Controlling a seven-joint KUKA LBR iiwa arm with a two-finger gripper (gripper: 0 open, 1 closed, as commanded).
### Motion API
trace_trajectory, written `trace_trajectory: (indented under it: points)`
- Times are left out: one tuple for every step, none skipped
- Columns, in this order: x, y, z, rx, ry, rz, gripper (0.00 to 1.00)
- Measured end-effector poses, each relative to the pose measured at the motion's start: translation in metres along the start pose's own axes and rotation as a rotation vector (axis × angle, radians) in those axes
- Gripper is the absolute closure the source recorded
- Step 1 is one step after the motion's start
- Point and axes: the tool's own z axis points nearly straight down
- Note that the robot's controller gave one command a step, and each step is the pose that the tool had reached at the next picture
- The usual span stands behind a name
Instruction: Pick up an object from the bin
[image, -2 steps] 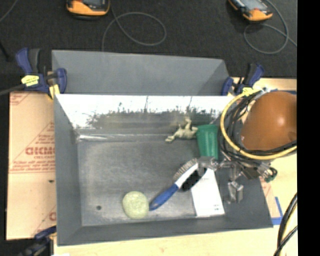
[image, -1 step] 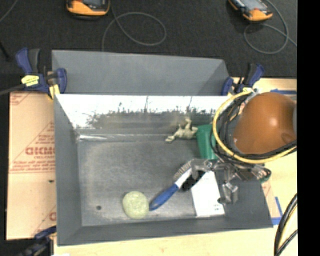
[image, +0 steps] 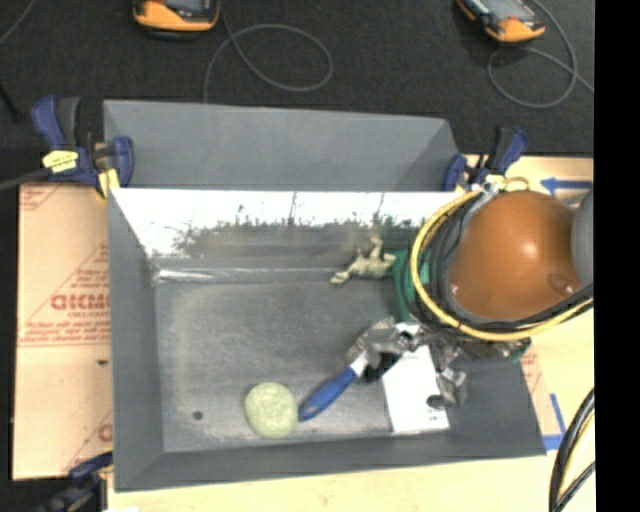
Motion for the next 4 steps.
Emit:
trace_trajectory:
  points:
    - [-0.03, 0.02, 0.018, 0.0, 0.004, -0.088, 0.0]
    - [-0.079, 0.037, 0.052, 0.002, 0.0, -0.219, 0.0]
    - [-0.047, 0.043, 0.035, -0.009, 0.003, -0.152, 0.0]
    - [-0.082, 0.018, 0.053, 0.007, 0.0, -0.198, 0.0]
